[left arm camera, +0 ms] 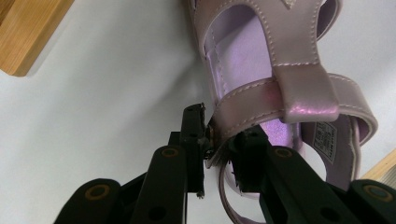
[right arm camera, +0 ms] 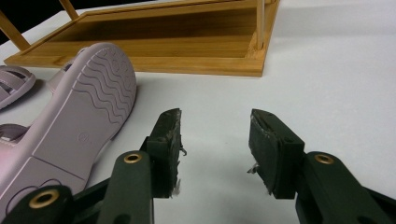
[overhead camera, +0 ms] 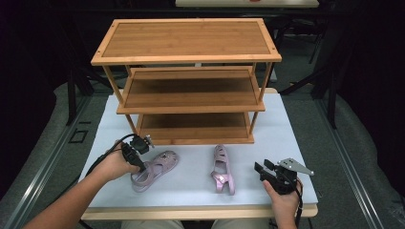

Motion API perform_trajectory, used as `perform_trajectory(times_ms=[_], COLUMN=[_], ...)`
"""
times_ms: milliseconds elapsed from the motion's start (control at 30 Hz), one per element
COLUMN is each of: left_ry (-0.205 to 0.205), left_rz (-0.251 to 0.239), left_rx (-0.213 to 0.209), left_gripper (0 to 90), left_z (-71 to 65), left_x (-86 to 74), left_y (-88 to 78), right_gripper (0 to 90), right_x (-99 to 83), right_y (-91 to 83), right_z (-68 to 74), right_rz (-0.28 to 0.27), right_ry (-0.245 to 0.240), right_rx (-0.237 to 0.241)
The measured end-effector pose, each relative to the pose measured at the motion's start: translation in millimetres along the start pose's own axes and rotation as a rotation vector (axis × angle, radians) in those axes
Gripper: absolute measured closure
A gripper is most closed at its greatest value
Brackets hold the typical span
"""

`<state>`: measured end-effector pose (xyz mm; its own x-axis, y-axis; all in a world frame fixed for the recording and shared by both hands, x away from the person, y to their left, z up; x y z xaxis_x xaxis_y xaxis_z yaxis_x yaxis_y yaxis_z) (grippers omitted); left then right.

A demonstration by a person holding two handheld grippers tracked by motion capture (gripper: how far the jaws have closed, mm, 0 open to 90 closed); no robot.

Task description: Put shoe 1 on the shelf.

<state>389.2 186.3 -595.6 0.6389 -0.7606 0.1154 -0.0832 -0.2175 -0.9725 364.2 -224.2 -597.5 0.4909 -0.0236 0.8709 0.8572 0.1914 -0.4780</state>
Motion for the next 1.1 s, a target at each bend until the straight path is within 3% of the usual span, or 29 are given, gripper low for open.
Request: perform_trajectory(times_ms=[300,433,467,633,833,1000,1100], left_ry=[-0.005,-0.015,0.004,0.016,0.031,0.043,0.032], left_rz=[-0.008,-0.025,-0.004,0.018,0.014,-0.018,-0.081], left_rx=[-0.006,0.010,0.022,0.017,0.009,0.002,-0.002], left_gripper=[80.6,82.3,82.5,83.2,83.3,83.5,83.6], left_z=[1.3,1.6,3.2,1.4,-1.5,-3.6,-5.4], left_x=[-0.2,0.3,-1.0,-0.7,-1.3,-2.4,-2.4], left_y=[2.0,2.7,1.7,1.2,1.3,0.3,-1.2], right_gripper=[53.6,53.7,53.6,53.7,53.7,53.7,53.7], right_x=[0.2,0.1,0.0,0.0,-0.6,-0.4,1.3], right_y=[-0.3,0.2,0.2,0.3,0.8,0.7,0.0], right_z=[-0.8,-1.2,-1.2,-1.3,-0.8,-1.6,-2.2], right_rz=[0.002,0.001,0.001,0.001,0.005,0.003,-0.011], right_ry=[0.005,0.008,0.008,0.009,0.005,0.009,0.010], right_rx=[0.006,0.004,0.003,0.003,0.006,0.004,0.003])
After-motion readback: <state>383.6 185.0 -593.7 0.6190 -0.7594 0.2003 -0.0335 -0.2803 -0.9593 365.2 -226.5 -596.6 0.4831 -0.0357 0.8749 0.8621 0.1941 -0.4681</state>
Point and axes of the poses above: each handheld gripper's, and its own axes: y roughly forward along the jaws, x roughly out of its top, z roughly to its left, the point moved 10 cm from there along y, roughly forward along the jaws, and after that the axes turned 12 degrees about -x, right-handed, at the moved point
